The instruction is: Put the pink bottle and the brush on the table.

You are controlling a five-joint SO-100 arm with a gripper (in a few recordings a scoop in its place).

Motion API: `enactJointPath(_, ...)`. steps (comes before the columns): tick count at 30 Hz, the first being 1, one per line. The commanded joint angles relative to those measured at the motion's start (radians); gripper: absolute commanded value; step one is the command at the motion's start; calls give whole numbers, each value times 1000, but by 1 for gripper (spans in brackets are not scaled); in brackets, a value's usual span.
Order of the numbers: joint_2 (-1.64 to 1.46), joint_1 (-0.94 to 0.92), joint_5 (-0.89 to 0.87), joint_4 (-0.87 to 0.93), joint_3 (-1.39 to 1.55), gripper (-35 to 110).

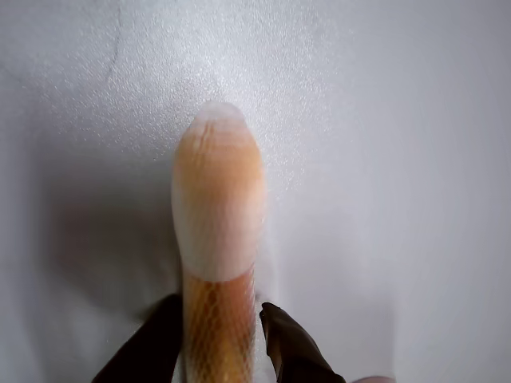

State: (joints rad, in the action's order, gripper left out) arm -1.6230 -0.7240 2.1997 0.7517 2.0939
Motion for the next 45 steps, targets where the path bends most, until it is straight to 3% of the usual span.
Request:
enactJointPath(1,-11,3,15,0,-5,20)
enactJointPath(20,-123,3,5,-17,-40,48)
enactJointPath(35,-186,3,-46,140,-221,64)
enactJointPath(38,-213,17,-152,124,-221,72)
enactJointPath(45,-327,146,-588,103,-221,74)
